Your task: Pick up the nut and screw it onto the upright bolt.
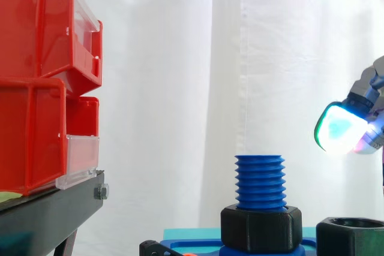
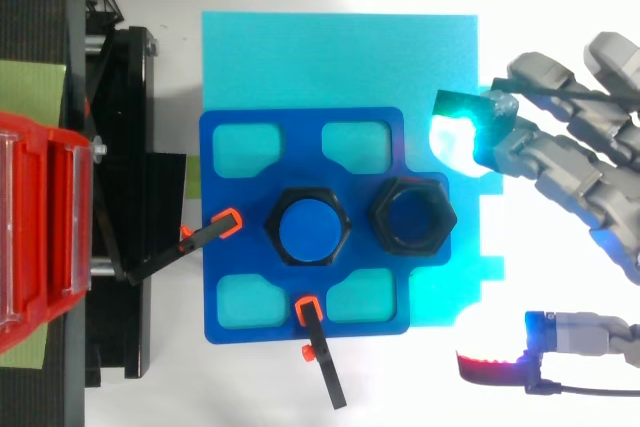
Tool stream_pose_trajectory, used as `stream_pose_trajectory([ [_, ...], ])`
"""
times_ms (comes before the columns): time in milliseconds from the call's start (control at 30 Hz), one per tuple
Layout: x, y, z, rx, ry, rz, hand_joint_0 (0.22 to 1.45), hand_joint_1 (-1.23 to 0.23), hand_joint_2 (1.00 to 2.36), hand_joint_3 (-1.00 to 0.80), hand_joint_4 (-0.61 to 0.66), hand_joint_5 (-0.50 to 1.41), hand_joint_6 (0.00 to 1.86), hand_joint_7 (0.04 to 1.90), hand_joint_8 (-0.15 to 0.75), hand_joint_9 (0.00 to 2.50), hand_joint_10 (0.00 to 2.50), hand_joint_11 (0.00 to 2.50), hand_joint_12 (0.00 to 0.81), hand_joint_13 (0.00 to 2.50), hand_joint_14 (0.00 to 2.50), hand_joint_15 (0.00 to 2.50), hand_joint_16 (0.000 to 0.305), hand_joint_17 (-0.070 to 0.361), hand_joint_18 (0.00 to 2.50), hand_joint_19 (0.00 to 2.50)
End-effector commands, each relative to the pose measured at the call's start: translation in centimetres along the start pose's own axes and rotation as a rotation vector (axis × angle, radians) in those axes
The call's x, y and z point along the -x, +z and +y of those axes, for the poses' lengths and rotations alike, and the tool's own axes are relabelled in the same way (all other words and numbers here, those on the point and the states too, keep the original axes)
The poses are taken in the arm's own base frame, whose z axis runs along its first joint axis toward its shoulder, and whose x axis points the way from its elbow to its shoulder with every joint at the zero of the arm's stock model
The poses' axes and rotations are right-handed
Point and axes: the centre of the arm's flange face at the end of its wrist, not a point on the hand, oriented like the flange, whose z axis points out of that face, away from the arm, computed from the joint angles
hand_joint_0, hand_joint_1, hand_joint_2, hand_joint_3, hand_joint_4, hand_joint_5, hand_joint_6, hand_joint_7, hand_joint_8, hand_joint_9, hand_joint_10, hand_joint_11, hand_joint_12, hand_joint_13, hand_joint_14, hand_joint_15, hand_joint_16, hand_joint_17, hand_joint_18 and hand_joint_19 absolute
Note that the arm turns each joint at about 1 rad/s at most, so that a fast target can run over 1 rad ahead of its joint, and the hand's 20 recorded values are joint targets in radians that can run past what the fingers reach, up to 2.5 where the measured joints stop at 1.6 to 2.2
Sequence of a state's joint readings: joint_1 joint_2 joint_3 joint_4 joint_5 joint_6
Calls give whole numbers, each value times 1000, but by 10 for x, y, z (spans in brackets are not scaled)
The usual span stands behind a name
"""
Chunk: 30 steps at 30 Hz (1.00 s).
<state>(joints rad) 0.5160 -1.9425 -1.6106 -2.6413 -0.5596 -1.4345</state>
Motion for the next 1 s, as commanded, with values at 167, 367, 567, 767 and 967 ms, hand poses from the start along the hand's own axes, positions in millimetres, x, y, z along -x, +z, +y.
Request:
stream_pose_trajectory([
  [167,-5,-4,13,1,31,-25,355,-637,1000,-500,236,-253,502,761,268,279,0,0,324,227,0,0,36,82,0,0],
  [367,-24,-7,17,-29,2,-18,362,-625,1000,-500,240,-251,502,770,266,280,0,0,323,222,0,0,36,81,0,0],
  [567,-29,-9,19,-58,4,-28,397,-630,1000,-500,239,-243,502,798,256,292,0,0,310,221,0,0,34,75,0,0],
  [767,-52,-7,16,-79,-22,-16,410,-637,1000,-500,238,-241,502,800,259,305,0,0,287,202,0,0,30,69,0,0],
  [967,-56,1,11,-83,-18,-22,407,-630,1000,-500,239,-241,502,796,260,305,0,0,285,196,0,0,30,67,0,0],
])
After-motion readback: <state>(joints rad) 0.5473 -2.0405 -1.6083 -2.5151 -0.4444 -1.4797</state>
